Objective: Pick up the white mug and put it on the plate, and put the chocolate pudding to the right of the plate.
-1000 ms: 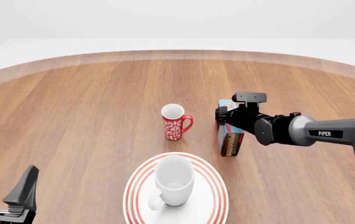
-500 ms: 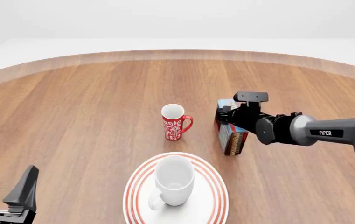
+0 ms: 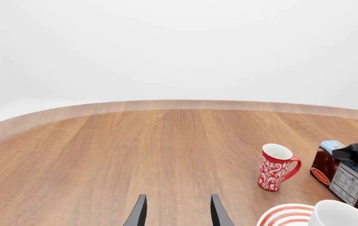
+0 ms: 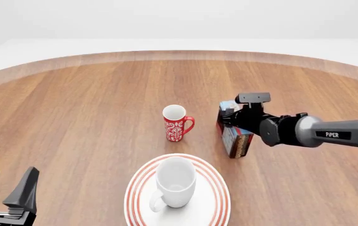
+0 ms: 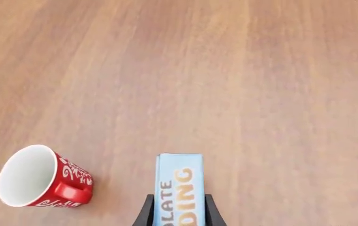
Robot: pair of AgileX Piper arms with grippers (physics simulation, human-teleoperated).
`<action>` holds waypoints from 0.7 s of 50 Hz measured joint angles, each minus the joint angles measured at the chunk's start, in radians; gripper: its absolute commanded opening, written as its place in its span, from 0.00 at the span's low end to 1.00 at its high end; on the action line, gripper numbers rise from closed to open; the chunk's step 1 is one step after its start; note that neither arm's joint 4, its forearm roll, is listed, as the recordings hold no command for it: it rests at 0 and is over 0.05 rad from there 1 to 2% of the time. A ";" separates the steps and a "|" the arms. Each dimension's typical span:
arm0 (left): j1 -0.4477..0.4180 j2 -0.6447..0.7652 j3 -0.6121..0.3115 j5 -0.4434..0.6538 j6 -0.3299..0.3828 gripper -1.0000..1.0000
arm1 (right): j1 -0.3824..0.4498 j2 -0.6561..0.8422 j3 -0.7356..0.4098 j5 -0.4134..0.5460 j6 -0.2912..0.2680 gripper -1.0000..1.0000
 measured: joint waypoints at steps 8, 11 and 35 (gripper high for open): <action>0.000 0.000 0.000 0.000 0.000 1.00 | -0.003 -0.019 0.014 0.011 -0.010 0.00; 0.000 0.000 0.000 0.000 0.000 1.00 | -0.005 -0.030 0.020 0.015 -0.011 0.00; 0.001 -0.003 0.000 0.003 0.003 1.00 | -0.021 -0.198 0.093 0.053 0.002 0.00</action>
